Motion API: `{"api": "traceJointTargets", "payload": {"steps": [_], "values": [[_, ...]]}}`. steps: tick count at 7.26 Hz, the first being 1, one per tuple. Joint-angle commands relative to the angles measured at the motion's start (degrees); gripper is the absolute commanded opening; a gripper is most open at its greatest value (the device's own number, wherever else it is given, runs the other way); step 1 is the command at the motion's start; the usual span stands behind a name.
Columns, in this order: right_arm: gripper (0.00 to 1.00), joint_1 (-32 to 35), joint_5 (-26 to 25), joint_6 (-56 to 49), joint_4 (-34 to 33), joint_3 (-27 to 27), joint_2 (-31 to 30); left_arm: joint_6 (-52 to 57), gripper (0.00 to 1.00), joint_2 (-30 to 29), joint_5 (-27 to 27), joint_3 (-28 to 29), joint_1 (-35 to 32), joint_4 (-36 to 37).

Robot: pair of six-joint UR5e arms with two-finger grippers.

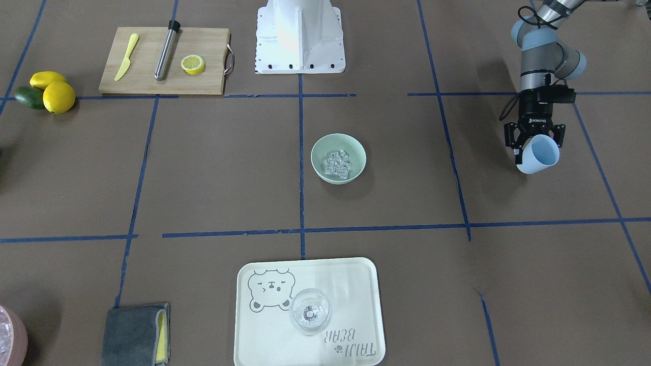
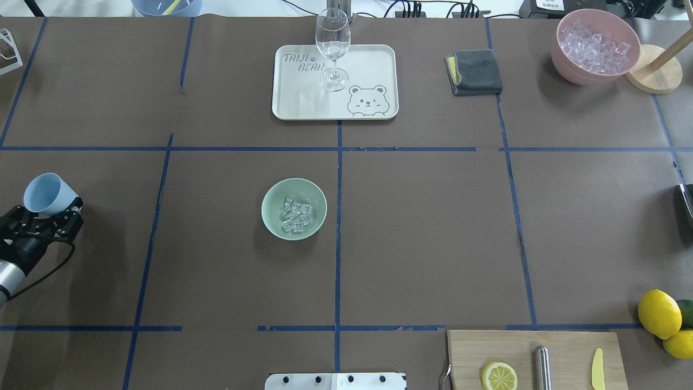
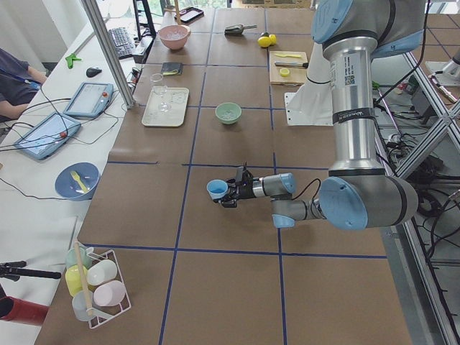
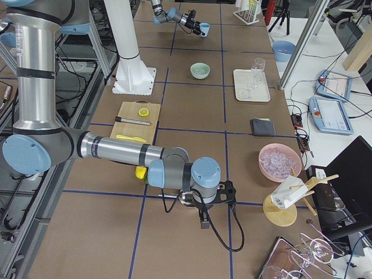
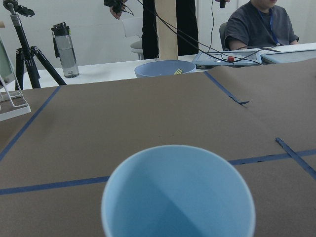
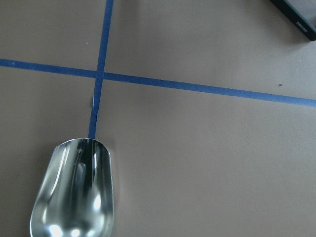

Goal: Pour ice into bowl

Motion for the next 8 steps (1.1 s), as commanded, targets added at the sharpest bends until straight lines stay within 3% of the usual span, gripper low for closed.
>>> {"api": "traceJointTargets", "payload": {"steps": [1, 2, 3, 4, 5, 8], "values": [[1.0, 0.0, -0.1, 0.0, 0.0, -0.1, 0.1, -0.3, 0.0, 0.0, 0.3, 0.3, 2.1, -0.1], [1.0, 0.0, -0.1, 0.0, 0.0, -0.1, 0.1, -0.3, 0.05, 0.0, 0.3, 0.3, 2.4, -0.1], [1.0, 0.0, -0.1, 0.0, -0.1, -0.1, 0.1, -0.3, 0.38, 0.0, 0.2, 0.2, 2.4, -0.1], [1.0, 0.0, -0.1, 0.1, 0.0, -0.1, 0.1, -0.4, 0.82, 0.0, 0.3, 0.2, 2.4, -0.2], [1.0, 0.0, -0.1, 0.1, 0.0, -0.1, 0.2, -0.4, 1.0, 0.0, 1.3, 0.1, 2.4, -0.3], [1.0, 0.0, -0.1, 0.1, 0.0, -0.1, 0.3, -0.3, 1.0, 0.1, 7.6, -0.4, 2.4, -2.6]]}}
